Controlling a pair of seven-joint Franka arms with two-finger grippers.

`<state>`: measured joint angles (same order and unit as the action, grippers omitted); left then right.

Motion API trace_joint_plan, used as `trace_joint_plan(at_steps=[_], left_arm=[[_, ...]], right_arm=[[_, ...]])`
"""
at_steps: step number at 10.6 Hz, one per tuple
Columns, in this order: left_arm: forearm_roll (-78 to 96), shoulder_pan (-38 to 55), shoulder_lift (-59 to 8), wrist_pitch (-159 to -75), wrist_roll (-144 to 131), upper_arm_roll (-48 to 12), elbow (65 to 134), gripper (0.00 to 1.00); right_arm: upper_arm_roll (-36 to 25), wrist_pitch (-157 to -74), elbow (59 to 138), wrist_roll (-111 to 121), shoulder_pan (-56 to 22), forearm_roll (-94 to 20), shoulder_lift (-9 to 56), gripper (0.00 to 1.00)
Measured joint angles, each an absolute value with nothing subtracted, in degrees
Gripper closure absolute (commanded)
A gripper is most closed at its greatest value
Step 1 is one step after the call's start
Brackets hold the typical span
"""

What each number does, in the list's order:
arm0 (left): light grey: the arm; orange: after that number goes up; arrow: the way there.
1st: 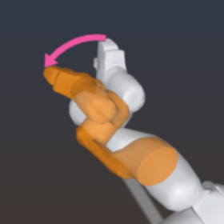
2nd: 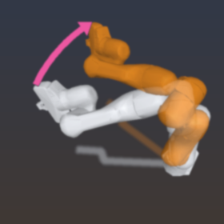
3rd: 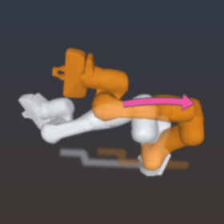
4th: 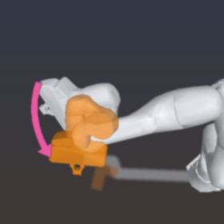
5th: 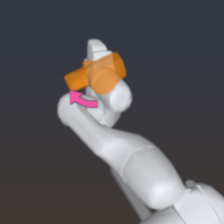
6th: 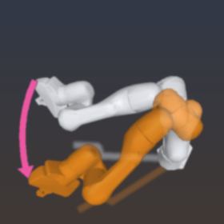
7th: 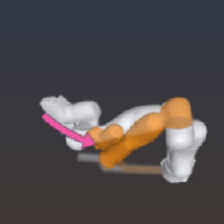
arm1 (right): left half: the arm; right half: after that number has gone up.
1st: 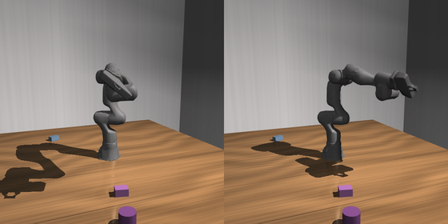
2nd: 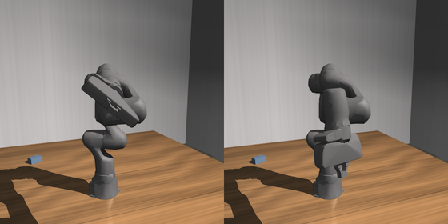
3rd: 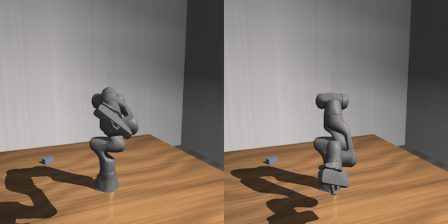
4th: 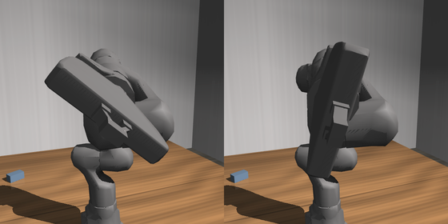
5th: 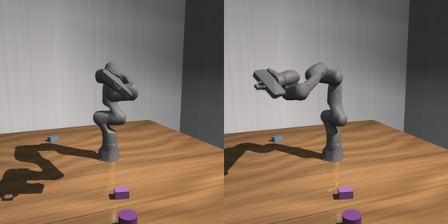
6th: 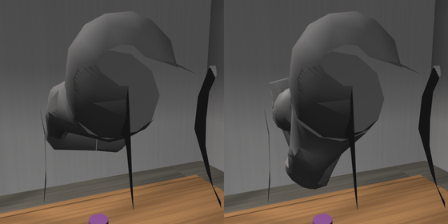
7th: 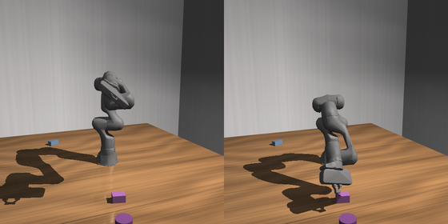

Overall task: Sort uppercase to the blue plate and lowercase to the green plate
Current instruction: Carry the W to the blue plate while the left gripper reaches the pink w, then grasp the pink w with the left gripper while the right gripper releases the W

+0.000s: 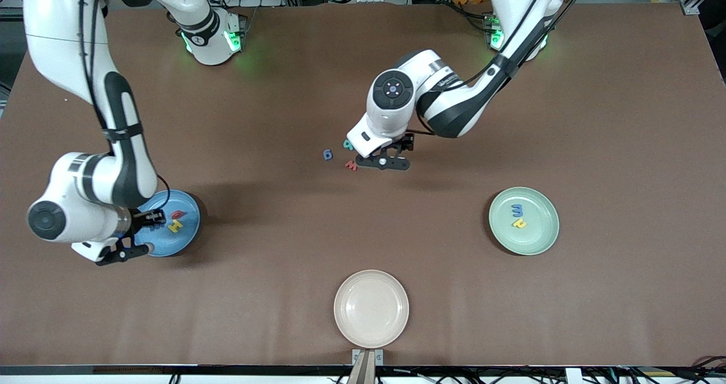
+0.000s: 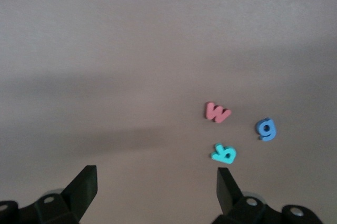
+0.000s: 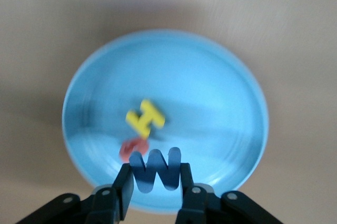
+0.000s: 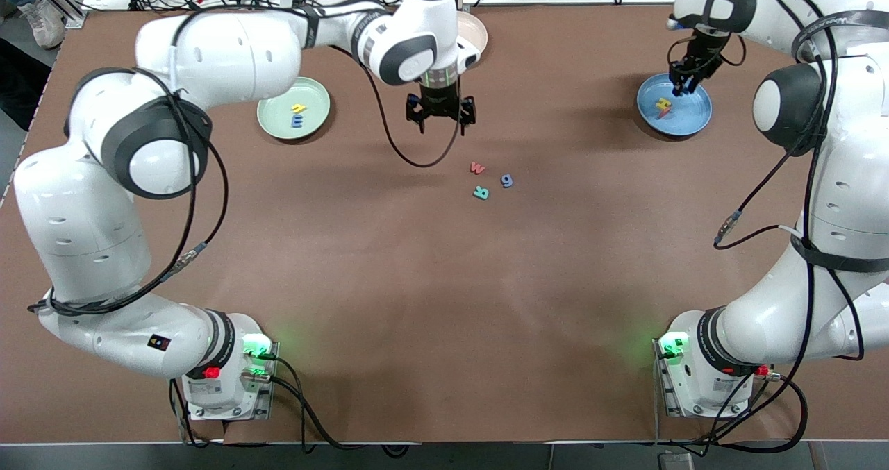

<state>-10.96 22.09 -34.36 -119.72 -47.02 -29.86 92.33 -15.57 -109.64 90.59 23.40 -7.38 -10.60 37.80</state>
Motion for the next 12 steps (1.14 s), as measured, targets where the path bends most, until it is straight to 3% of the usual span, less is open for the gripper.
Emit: trace_joint_plan(at_steps=[3, 8, 12], left_arm=[[-17.29, 24.31, -38.00, -125.55, -48.64, -29.85, 92.36, 0.00], [-23.12, 28.17, -43.62, -134.14, -48.83, -29.75, 92.35, 0.01], [-23.22, 28.22, -45.40, -135.88, -48.83, -28.67, 91.59, 0.06]], right_arm=[[-15.13, -106.75, 90.60, 23.96, -6.49, -14.38, 37.80, 0.00], [-14.45, -110.72, 90.35, 23.93, -9.67, -14.60, 37.80, 0.00], [-14.37, -111.74, 90.45, 23.85, -12.43, -14.60, 37.91, 0.00]])
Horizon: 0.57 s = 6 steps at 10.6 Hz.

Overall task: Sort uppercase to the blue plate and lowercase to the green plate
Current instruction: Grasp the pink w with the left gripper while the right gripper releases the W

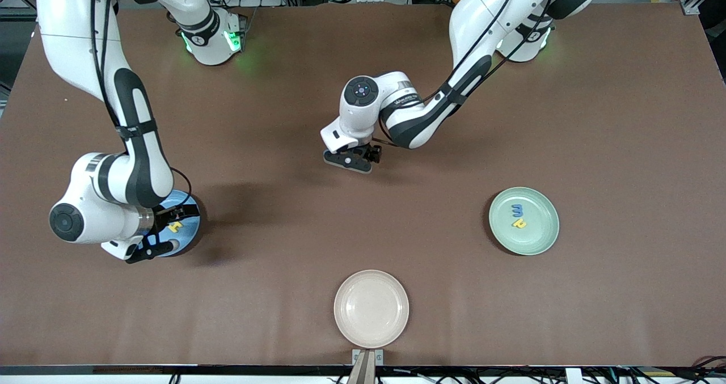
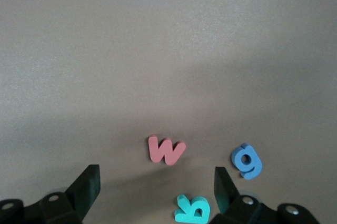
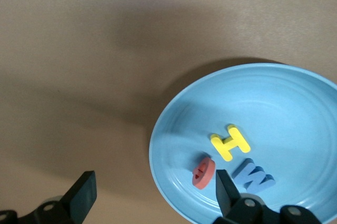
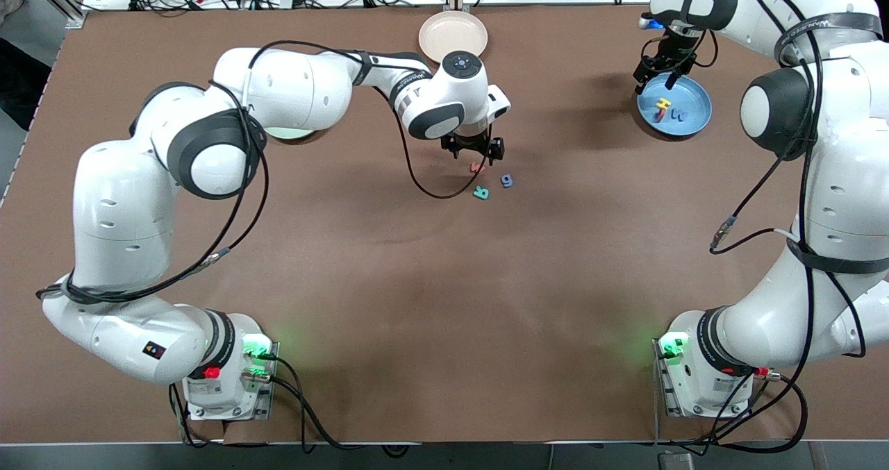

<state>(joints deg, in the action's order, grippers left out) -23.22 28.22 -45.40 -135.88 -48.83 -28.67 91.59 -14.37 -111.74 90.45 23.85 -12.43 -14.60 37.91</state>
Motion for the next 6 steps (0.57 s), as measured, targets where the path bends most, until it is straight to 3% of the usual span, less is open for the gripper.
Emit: trace_joint_plan(at_steps=[6], left_arm=[[-23.23, 33.32, -47.57, -136.02, -49.09, -23.55, 88.95, 0.12]], right_arm=[[-14.37, -111.74, 90.57, 23.86, -12.71, -14.60, 38.06, 0.00]])
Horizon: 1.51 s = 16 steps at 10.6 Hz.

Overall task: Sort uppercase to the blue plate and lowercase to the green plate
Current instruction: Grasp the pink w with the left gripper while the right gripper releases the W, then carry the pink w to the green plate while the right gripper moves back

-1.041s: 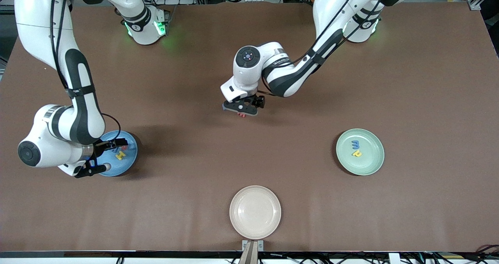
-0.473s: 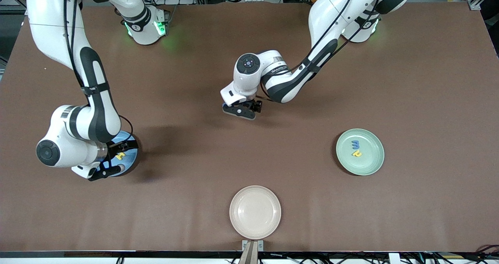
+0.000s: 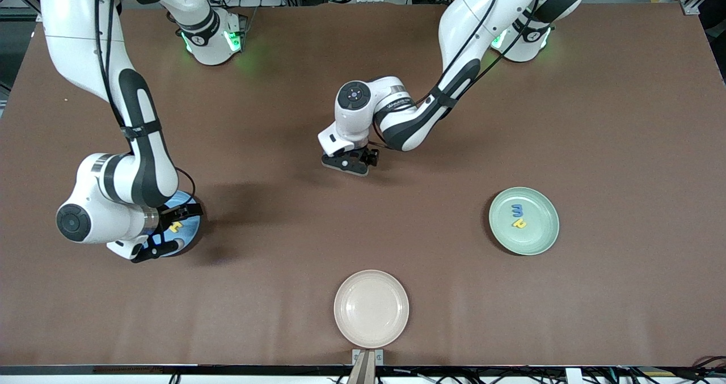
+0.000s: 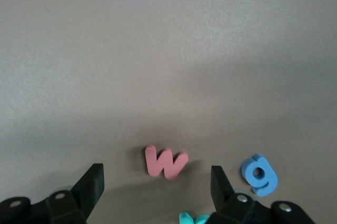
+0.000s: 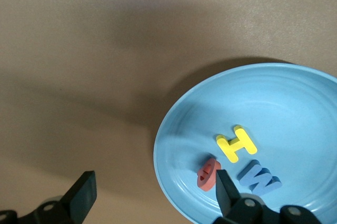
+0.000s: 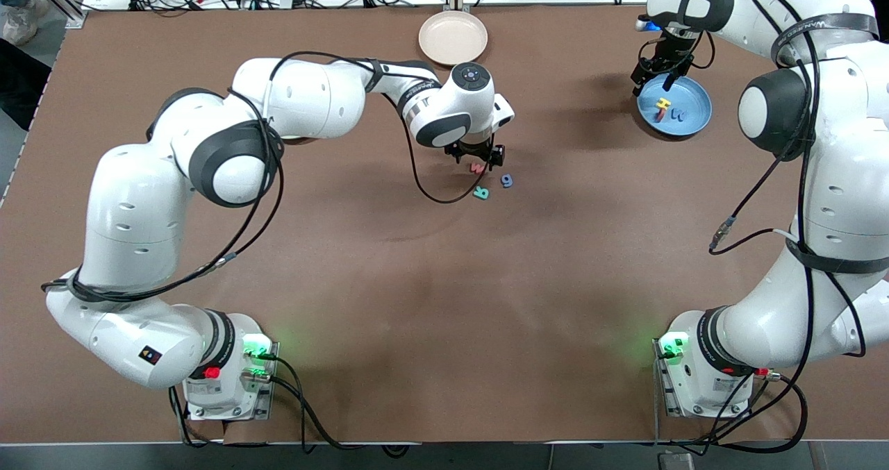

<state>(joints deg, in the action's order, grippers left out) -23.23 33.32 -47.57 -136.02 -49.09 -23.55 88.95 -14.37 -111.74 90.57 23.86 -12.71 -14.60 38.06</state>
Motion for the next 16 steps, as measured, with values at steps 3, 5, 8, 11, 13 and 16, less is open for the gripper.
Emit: trace_joint_plan(at_steps=[3, 5, 8, 11, 13, 16], left_arm=[[-23.23, 34.08, -48.71, -136.02, -49.08, -23.13, 87.58, 0.14], [-23.23, 35.29, -49.56, -136.02, -49.08, -21.99, 86.81, 0.15], [-23.25, 36.04, -50.05, -136.03, -49.07, -21.22, 86.50, 0.22], [-23.27, 36.04, -50.11, -136.03, -48.87, -21.18, 86.32, 0.24], [-23.28, 36.04, -50.18, -136.03, -48.61, -21.17, 86.31, 0.26], [-23.35, 36.15, -50.55, -136.04, -48.53, -21.17, 86.22, 0.31]], right_arm=[[-14.37, -111.82, 90.57, 23.86, -12.95, -14.60, 38.06, 0.00], [-14.37, -112.05, 90.57, 23.87, -13.15, -14.60, 38.05, 0.00], [-14.36, -112.08, 90.57, 23.87, -13.56, -14.60, 38.05, 0.00], [-14.36, -112.09, 90.57, 23.87, -13.78, -14.60, 38.05, 0.00], [-14.35, -112.09, 90.57, 23.77, -14.03, -14.60, 38.05, 0.00], [-14.34, -112.09, 90.57, 23.33, -14.60, -14.60, 38.05, 0.00]])
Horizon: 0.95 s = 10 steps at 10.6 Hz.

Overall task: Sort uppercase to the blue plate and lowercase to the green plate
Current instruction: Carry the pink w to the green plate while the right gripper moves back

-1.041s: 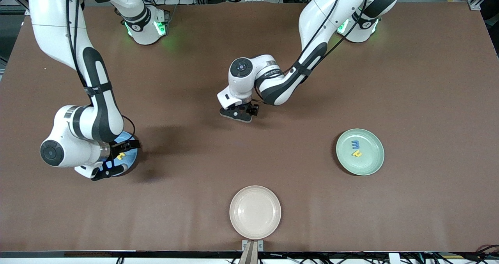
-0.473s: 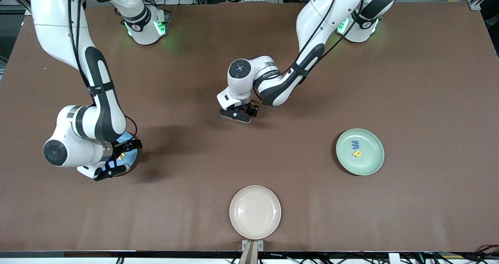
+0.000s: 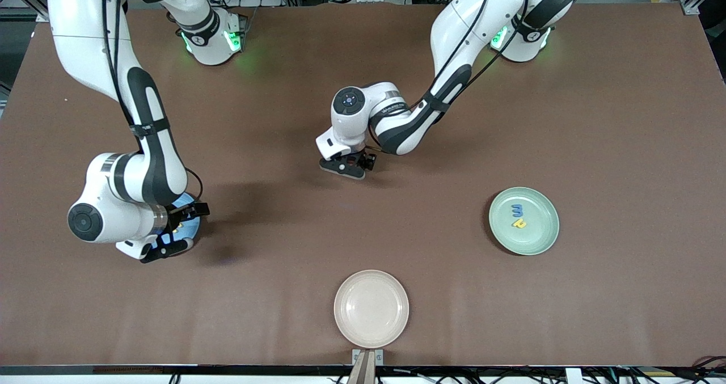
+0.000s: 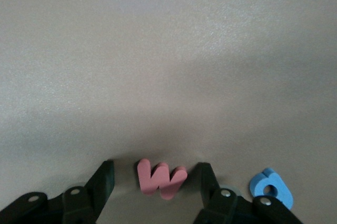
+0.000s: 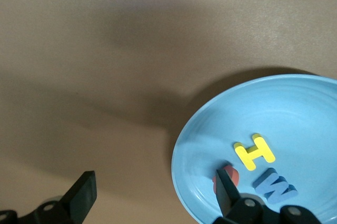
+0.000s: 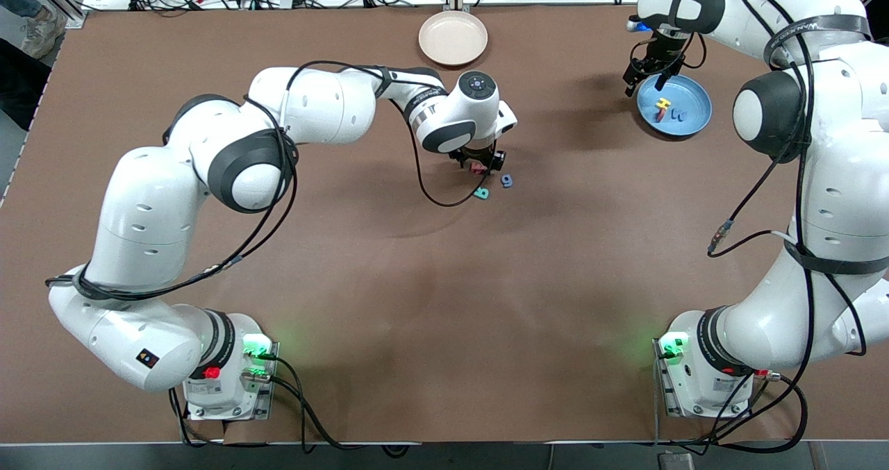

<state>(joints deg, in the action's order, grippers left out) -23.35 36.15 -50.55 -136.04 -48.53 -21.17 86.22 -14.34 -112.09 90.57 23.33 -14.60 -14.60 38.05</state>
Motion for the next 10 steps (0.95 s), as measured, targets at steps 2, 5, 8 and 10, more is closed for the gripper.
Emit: trace_joint_plan(at_steps=[2, 5, 8, 10], left_arm=[[-23.43, 36.17, -50.55, -136.00, -48.51, -21.12, 86.15, 0.42], [-23.51, 36.18, -50.52, -135.91, -48.20, -21.06, 85.94, 0.96], [-23.52, 36.18, -50.44, -136.01, -47.74, -21.02, 85.54, 1.00], [-23.52, 35.65, -50.27, -136.33, -47.75, -20.57, 84.91, 1.00]], right_arm=[[-14.35, -112.09, 90.57, 23.23, -14.63, -14.60, 38.06, 0.00], [-14.35, -112.09, 90.57, 23.04, -14.64, -14.60, 38.05, 0.00], [-14.31, -112.03, 90.57, 21.67, -15.26, -14.61, 38.05, 0.00], [-14.30, -112.02, 90.57, 20.93, -15.76, -14.61, 38.05, 0.00]])
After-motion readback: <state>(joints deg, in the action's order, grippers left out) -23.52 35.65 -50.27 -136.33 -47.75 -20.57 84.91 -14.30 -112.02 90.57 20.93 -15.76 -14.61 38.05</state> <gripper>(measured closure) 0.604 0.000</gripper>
